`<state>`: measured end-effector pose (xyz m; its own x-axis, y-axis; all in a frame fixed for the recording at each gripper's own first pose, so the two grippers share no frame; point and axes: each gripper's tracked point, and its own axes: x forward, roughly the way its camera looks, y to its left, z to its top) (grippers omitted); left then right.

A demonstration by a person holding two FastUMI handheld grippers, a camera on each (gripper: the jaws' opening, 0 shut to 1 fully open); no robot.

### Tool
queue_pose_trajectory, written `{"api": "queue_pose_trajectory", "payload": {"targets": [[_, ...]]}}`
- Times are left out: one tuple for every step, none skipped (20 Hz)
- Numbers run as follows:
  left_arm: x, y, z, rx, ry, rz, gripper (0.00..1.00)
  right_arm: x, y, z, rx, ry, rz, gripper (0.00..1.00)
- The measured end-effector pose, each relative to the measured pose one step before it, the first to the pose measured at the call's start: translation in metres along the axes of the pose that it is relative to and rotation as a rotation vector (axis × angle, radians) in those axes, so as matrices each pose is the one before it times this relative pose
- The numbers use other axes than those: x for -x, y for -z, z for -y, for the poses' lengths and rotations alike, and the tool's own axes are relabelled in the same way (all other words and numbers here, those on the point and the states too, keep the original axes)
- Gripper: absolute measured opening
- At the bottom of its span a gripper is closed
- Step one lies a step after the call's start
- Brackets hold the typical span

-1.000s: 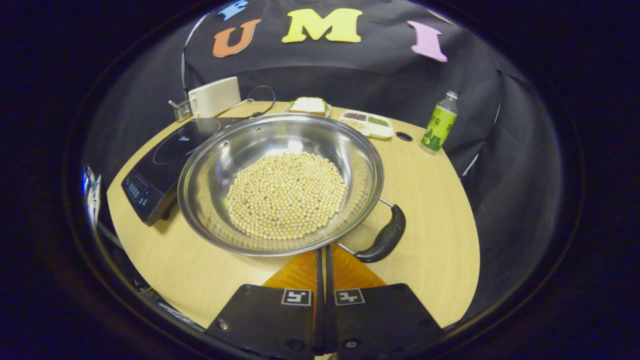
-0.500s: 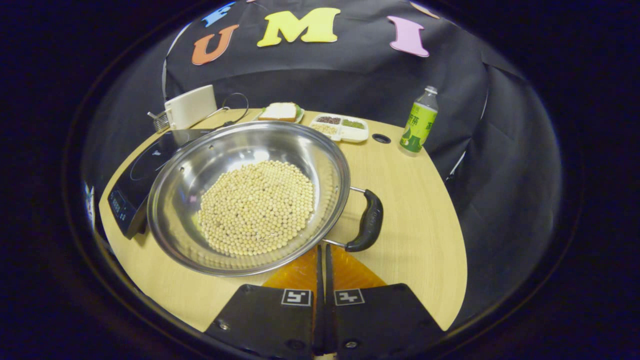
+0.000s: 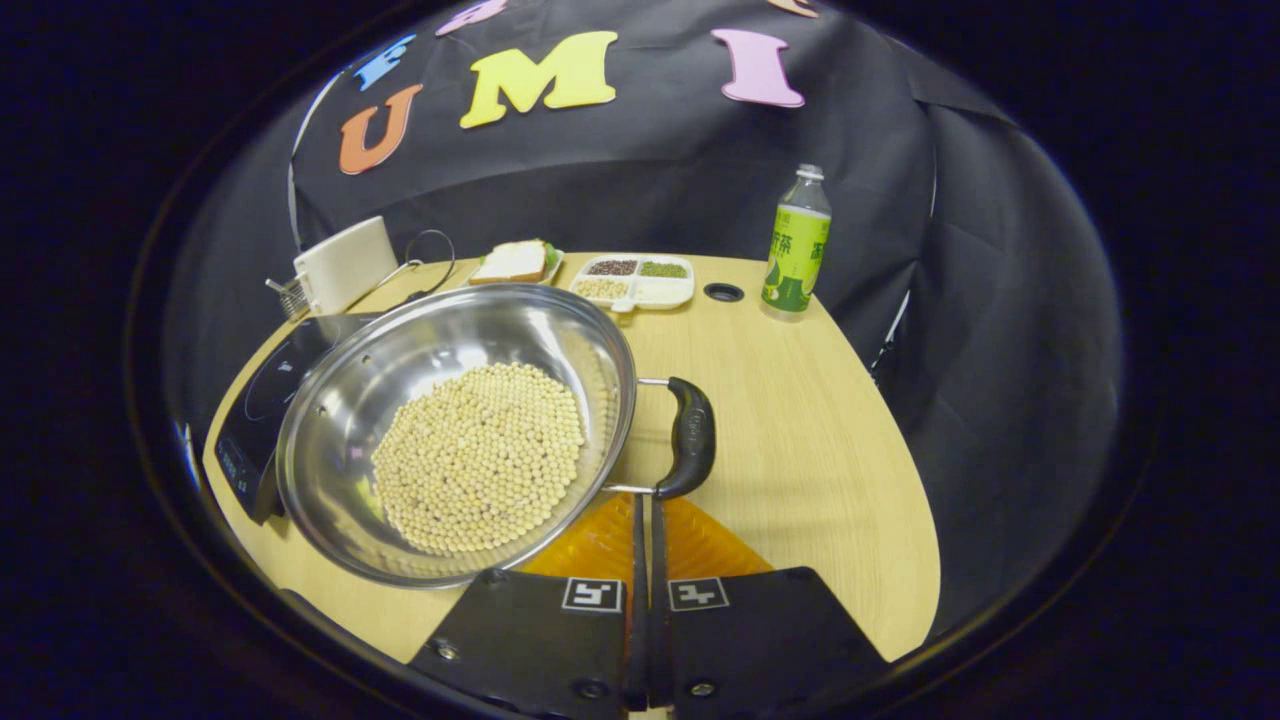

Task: First push the handle of the pot to place it horizontally, then grasp the pot with both hands and set it on the induction cooktop.

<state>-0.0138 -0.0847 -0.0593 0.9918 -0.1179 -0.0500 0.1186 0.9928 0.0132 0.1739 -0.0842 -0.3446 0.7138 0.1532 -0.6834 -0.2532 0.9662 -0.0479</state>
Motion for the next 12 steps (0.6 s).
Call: {"api": "queue_pose_trajectory", "payload": {"targets": [[-0.00484,0.00364,-0.00007,0.00104,-0.00450,-0.00781,0.96,0.00253,-0.00029,0.00312,-0.00906,0.01091,0.00420,0.02],[-0.00436,0.00289,0.00047,0.00361,-0.00169,-0.00741,0.96,0.00316,0.00091,0.00420,-0.01069,0.01842,0.00157,0.04],[-0.00531,0.00185,0.00411,0.01106,0.00731,-0.00470,0.96,0.00443,-0.00097,0.00178,-0.00557,0.00975,0.00925,0.04],[-0.00555,0.00264,0.00551,0.01757,0.02161,-0.00645,0.96,0.00755,-0.00373,-0.00115,-0.00104,0.00444,0.01855,0.04],[-0.00602,0.00517,0.00639,0.02379,0.02525,-0.01270,0.96,0.00489,-0.00365,0.00155,0.00276,0.01051,0.01758,0.07],[-0.00606,0.00439,0.00427,0.02702,0.02277,-0.01187,0.96,0.00492,-0.00315,0.00445,0.00261,0.01887,0.01736,0.24],[-0.00679,0.00258,0.00192,0.02271,0.01492,-0.00993,0.96,0.00484,-0.00262,0.00074,0.00261,0.00045,0.01130,0.33],[-0.00810,0.00326,0.00104,0.01238,0.00850,-0.01093,0.96,0.00561,-0.00156,-0.00051,-0.00528,-0.00247,0.00708,0.53],[-0.00869,0.00453,-0.00122,0.00199,-0.00160,-0.01208,0.96,0.00260,-0.00069,-0.00247,-0.01405,-0.01617,0.00139,0.64],[-0.00957,0.00645,-0.00185,-0.00401,-0.00633,-0.01869,0.95,0.00400,-0.00507,0.00209,-0.01493,-0.00187,0.00723,0.76],[-0.01137,0.01005,-0.00191,-0.00768,-0.00542,-0.02483,0.95,0.00234,-0.00447,0.00234,-0.00709,-0.00245,0.01152,0.80],[-0.01067,0.01052,-0.00191,-0.00151,-0.00530,-0.02935,0.95,0.00063,-0.00362,0.00389,-0.00012,0.00899,0.01101,0.83]]}}
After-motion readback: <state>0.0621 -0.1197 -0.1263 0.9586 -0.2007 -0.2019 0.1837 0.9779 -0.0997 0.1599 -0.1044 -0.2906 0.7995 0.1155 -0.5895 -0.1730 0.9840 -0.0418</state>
